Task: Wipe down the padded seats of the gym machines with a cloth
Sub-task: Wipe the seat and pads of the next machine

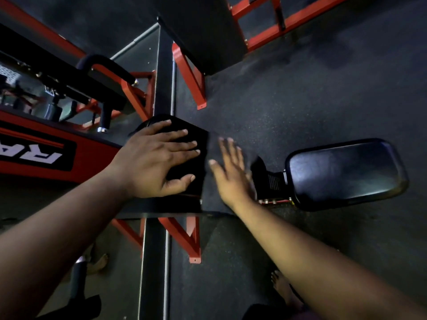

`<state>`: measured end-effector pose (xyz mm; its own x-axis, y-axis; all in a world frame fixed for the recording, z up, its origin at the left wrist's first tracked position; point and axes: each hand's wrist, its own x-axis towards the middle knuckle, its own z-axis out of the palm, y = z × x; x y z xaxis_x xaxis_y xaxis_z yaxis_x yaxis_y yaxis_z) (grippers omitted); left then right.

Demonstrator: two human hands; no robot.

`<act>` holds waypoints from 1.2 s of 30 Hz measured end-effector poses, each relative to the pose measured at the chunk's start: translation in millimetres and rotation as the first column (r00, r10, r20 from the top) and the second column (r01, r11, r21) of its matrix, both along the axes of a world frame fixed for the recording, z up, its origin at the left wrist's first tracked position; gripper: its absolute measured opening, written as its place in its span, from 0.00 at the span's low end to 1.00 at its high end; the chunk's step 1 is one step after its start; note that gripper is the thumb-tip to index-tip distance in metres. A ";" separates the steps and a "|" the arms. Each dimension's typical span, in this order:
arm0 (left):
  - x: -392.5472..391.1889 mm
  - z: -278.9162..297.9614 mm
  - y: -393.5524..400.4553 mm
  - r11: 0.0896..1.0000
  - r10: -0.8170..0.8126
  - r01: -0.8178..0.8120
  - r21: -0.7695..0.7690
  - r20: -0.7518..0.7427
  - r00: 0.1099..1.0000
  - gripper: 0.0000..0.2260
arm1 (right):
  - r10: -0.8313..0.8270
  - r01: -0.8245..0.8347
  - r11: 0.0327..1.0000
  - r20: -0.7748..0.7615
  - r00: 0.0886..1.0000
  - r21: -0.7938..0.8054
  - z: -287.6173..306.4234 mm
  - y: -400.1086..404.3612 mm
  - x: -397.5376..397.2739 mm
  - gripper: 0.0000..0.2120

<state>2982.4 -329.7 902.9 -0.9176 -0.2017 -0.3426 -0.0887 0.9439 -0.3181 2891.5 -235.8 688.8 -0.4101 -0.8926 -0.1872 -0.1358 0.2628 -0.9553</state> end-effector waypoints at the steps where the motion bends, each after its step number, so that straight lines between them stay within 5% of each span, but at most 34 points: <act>1: -0.8 0.6 -0.1 1.000 0.002 -0.002 0.002 0.002 1.000 0.28 | 0.036 -0.039 0.994 -0.032 0.999 -0.103 20.6 -10.4 0.8 0.35; 5: 0.1 0.6 0.4 1.000 0.016 -0.016 0.012 -0.011 1.000 0.27 | 0.075 -0.096 0.958 -0.088 0.993 -0.270 9.5 -40.1 -27.9 0.33; 9: 2.3 0.9 0.7 0.999 0.010 -0.007 0.043 -0.059 0.998 0.23 | 0.140 -0.142 0.987 -0.026 0.990 -0.069 1.5 -64.8 -54.5 0.28; 12: 3.8 1.4 -0.9 0.998 -0.026 0.031 0.051 -0.081 0.996 0.22 | 0.216 -0.208 0.922 -0.010 0.976 -0.327 51.7 -98.0 -50.0 0.25; 15: 5.1 0.7 -2.3 0.997 -0.041 0.046 0.062 -0.078 0.996 0.21 | 0.282 -0.244 0.880 0.035 0.959 -0.407 52.4 -108.3 -50.5 0.24; 20: 2.2 -1.1 -6.5 0.995 -0.027 0.035 0.099 -0.085 0.996 0.21 | 0.104 -0.096 0.986 0.061 0.993 -0.134 -81.7 -68.2 -64.3 0.39; 23: 3.2 0.9 -4.9 0.995 -0.024 0.032 0.092 -0.086 0.996 0.20 | -0.042 0.010 0.984 0.180 0.983 0.178 -146.9 -38.4 -64.5 0.37; 25: 1.7 -0.9 -5.5 0.996 -0.018 0.026 0.087 -0.090 0.996 0.20 | -0.105 0.040 0.967 0.250 0.962 0.251 -158.0 -32.2 -61.7 0.33; 29: 5.1 -1.6 -3.5 0.996 0.039 -0.027 0.082 -0.140 0.989 0.22 | -0.163 0.092 0.949 0.216 0.963 0.302 -125.1 -22.6 -41.5 0.41; 32: 4.3 -3.3 -1.7 0.997 0.061 -0.054 0.047 -0.159 0.985 0.26 | -0.170 0.102 0.946 0.202 0.965 0.308 -74.0 -15.4 -23.4 0.36; 36: 3.2 -3.0 4.1 0.991 0.094 -0.113 -0.071 -0.237 0.967 0.37 | -0.060 0.055 0.997 0.078 0.995 0.060 40.5 -28.7 1.5 0.30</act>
<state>2985.6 -325.6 899.8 -0.9425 -0.3186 -0.1005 -0.2653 0.8967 -0.3544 2893.0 -264.5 729.3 -0.4423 -0.8547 -0.2719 -0.0428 0.3229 -0.9454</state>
